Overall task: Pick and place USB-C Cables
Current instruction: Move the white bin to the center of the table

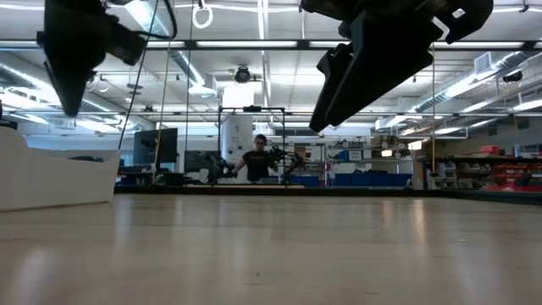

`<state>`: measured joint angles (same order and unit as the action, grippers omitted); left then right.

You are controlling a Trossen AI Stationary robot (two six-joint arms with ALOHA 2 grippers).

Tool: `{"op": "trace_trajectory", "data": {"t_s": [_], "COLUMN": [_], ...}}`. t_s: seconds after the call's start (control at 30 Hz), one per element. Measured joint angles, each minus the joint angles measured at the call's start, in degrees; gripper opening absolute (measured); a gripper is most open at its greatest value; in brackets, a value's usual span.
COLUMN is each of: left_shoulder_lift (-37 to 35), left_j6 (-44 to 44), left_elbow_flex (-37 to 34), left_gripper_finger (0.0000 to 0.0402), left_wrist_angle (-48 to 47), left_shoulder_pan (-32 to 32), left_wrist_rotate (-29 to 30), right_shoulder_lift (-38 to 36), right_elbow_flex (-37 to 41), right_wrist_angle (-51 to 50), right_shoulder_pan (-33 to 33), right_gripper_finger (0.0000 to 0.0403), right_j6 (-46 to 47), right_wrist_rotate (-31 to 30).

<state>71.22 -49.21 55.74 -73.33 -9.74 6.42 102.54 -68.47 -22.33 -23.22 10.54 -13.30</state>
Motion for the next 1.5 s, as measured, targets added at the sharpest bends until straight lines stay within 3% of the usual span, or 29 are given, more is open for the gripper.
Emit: {"op": "trace_trajectory", "data": {"t_s": [0.17, 0.4, 0.83, 1.5], "left_shoulder_lift": [0.0, 1.1, 5.9, 5.7], "left_j6": [0.2, -1.7, -3.9, -6.5], "left_elbow_flex": [2.4, 1.6, -5.0, -15.3], "left_gripper_finger": [0.0204, 0.0185, 0.0162, 0.0162], "left_wrist_angle": [5.4, 6.4, 9.9, 22.6], "left_shoulder_pan": [-0.1, -0.3, 0.7, 0.9], "left_wrist_rotate": [0.6, 8.5, 1.5, -2.2], "right_shoulder_lift": [0.0, 0.0, 0.0, 0.0], "right_elbow_flex": [0.0, 0.0, 0.0, 0.0], "right_wrist_angle": [2.0, 4.9, 4.6, 4.5], "right_shoulder_pan": [0.0, 0.0, 0.0, 0.0], "right_gripper_finger": [0.0223, 0.0223, 0.0223, 0.0223], "right_j6": [0.4, 1.4, 1.4, 1.7], "right_wrist_rotate": [0.0, 0.5, 1.1, 1.5]}}
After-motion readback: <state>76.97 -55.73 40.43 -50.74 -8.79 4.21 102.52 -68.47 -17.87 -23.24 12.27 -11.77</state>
